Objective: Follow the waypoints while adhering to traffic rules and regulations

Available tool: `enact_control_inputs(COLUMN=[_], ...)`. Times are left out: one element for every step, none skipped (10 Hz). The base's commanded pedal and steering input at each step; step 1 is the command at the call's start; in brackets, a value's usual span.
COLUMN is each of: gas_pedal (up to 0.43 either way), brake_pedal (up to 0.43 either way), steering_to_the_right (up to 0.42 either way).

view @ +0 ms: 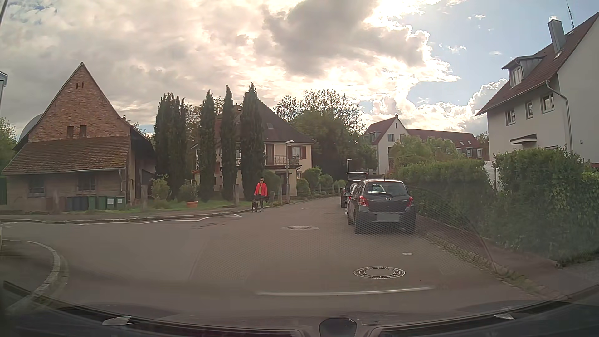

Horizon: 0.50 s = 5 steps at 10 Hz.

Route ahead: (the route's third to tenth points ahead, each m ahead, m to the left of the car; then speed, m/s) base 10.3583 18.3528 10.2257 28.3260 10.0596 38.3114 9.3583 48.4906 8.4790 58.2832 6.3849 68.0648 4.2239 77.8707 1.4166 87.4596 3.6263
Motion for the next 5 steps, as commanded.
enact_control_inputs(gas_pedal=[0.000,0.000,0.000,0.000,0.000], brake_pedal=[0.232,0.232,0.232,0.220,0.213], steering_to_the_right=[0.128,0.128,0.128,0.127,0.126])
